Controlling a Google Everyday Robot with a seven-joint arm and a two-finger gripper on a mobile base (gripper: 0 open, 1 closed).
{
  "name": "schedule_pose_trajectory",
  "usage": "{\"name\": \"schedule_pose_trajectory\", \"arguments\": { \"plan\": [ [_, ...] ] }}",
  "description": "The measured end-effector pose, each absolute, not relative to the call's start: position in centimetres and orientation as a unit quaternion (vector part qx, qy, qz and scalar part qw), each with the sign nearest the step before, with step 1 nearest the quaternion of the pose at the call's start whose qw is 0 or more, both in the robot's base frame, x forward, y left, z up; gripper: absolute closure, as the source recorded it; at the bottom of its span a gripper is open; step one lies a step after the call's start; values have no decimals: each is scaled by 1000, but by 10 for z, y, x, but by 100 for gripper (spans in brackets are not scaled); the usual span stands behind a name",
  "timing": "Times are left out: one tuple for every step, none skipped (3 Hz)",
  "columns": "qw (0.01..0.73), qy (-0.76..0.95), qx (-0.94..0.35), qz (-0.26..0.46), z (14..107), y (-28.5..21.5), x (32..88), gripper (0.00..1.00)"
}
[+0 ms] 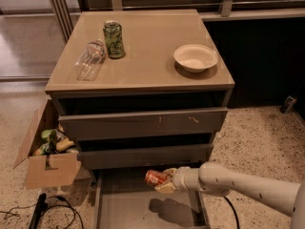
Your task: Place coke can into bottom drawer
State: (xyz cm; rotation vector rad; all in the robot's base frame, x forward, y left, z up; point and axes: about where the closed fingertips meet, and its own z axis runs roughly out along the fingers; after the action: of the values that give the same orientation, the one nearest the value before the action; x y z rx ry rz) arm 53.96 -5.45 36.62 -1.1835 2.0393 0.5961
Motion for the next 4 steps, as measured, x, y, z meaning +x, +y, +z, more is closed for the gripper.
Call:
{"name": "schedule_pose_trajectory", "arguments": {
  "plan": [
    [347,786,-456,230,366,-55,540,100],
    [332,794,-451,238,348,-49,539,100],
    [310,812,-433,238,304,-51,533,100],
    [298,834,-407,225,249,-58,517,100]
  ]
}}
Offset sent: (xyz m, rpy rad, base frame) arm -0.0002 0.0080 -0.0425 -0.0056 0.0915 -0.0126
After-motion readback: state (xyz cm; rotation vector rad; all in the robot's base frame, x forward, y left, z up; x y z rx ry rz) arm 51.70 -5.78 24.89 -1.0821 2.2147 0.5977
